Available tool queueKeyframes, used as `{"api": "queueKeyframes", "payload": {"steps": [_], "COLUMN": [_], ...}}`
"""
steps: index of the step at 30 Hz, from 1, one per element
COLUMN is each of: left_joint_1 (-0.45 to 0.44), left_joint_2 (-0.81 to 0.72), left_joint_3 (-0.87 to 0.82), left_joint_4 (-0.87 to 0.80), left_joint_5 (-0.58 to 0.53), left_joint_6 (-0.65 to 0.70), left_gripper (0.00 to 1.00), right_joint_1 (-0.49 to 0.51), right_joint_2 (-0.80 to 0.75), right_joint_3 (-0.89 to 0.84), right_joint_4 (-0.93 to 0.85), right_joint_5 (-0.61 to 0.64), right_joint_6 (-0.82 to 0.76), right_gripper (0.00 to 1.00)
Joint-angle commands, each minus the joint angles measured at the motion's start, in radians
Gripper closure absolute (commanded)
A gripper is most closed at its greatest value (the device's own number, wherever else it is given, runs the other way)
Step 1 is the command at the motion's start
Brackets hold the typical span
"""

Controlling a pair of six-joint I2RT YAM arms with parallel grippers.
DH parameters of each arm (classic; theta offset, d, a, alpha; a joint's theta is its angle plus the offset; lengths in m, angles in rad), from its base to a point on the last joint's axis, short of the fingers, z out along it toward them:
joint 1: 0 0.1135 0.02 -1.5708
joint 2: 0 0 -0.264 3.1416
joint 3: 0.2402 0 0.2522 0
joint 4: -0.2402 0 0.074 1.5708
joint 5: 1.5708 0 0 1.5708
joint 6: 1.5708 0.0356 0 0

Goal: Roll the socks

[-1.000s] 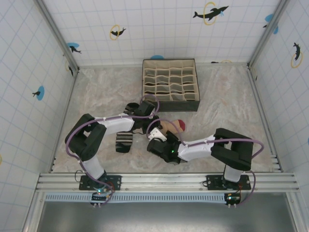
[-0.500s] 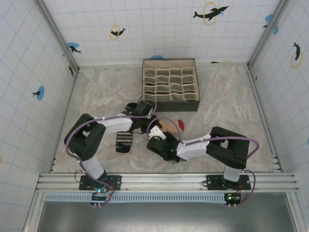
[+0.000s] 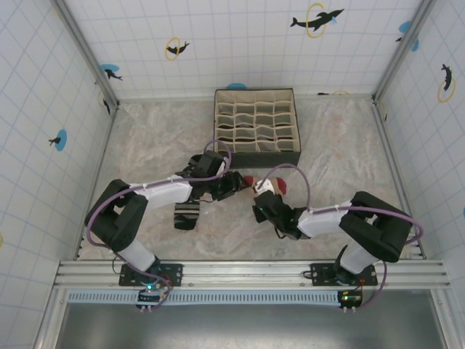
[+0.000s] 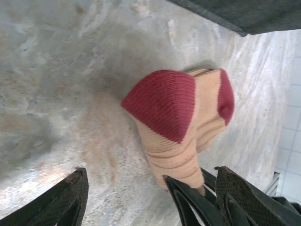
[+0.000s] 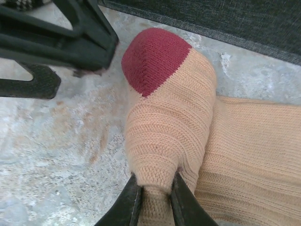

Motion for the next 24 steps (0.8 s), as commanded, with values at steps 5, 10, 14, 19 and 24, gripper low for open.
{"api": "queueKeyframes", "payload": {"steps": [5,10,14,19,24], "left_joint_1": [0.005,0.003,-0.011,-0.039,-0.055], "left_joint_2": [-0.029,-0.012,-0.005,0.028,0.063], "left_joint_3": [-0.025,-0.039,-0.051,-0.038,-0.026], "left_joint_4": [0.081,0.094,0.115,0.135,0.162], "left_joint_5": [0.026,0.031,0.015,0.003,-0.002], "left_joint_6": [0.014,0.009,0.013,0.018,0.021], "left_gripper": [0.29,0.32,0.33,0.34,0.36], "right_joint_1": [-0.158,-0.250,-0.316,-0.364,-0.392], "right_joint_2": [-0.013,-0.013,0.018,0.049,0.055], "right_joint_3": [-0.166,-0.229,-0.236,-0.256,-0.274], "right_joint_4": [0.094,0.201,0.217,0.256,0.258], "right_joint_5": [-0.408,-0.544,-0.630,-0.695,-0.708], "right_joint_6": [0.176,0.278,0.364,0.450,0.542], "right_gripper": [1.00,1.00,1.00,1.00,1.00]}}
